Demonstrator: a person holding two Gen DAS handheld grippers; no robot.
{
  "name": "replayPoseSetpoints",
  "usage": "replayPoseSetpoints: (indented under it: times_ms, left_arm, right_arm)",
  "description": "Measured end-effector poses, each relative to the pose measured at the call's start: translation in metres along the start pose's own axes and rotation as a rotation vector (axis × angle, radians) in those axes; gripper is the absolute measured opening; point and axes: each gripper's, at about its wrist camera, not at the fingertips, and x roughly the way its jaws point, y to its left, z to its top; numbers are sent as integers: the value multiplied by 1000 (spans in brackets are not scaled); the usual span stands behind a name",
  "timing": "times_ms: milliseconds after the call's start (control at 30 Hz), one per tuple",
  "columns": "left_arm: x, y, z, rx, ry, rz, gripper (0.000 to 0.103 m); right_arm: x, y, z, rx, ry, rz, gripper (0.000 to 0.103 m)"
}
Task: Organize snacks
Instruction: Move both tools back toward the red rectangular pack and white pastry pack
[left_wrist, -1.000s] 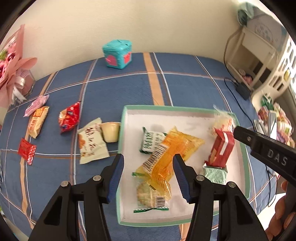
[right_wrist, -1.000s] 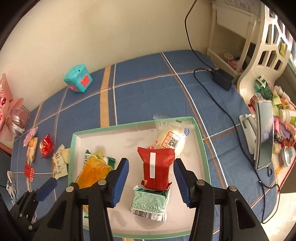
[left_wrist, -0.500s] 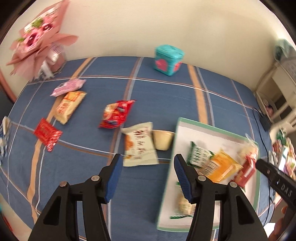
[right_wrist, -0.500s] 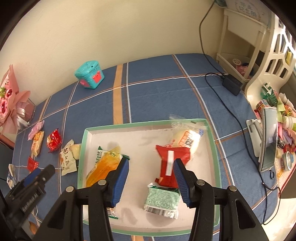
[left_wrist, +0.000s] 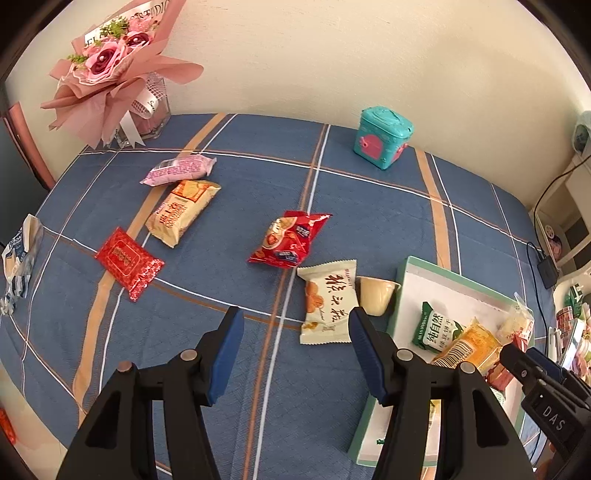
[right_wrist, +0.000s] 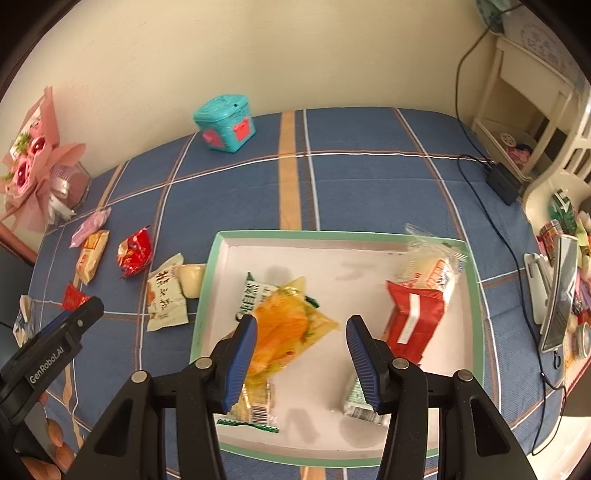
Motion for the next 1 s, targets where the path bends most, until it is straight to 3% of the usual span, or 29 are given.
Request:
replayPoseSetpoints:
  times_ms: [100, 200, 300, 367, 433, 533, 1000]
  left_arm:
    - [-1, 4, 1, -4, -3, 6, 61]
    - [-1, 6, 1, -4, -9, 18, 91]
    - [-1, 6, 1, -2, -16, 20, 91]
    - [-1, 6, 1, 3, -21, 28, 92]
    - [0, 6, 1, 7, -22, 37, 94]
    - [2, 7, 0, 7, -22, 48, 94]
    - [0, 10, 2, 2, -45, 54, 94]
  right_arm:
    - [1, 6, -1, -10, 1, -3, 54]
    - [3, 8, -1, -14, 2, -5, 65]
    - [6, 10, -1, -18, 10, -3, 71]
    - [8, 9, -1, -18, 15, -3, 79]
    - [9, 9, -1, -13, 16, -5, 95]
    - [10, 8, -1, -11, 10, -7, 101]
    - [9, 12, -1, -4, -26, 24, 103]
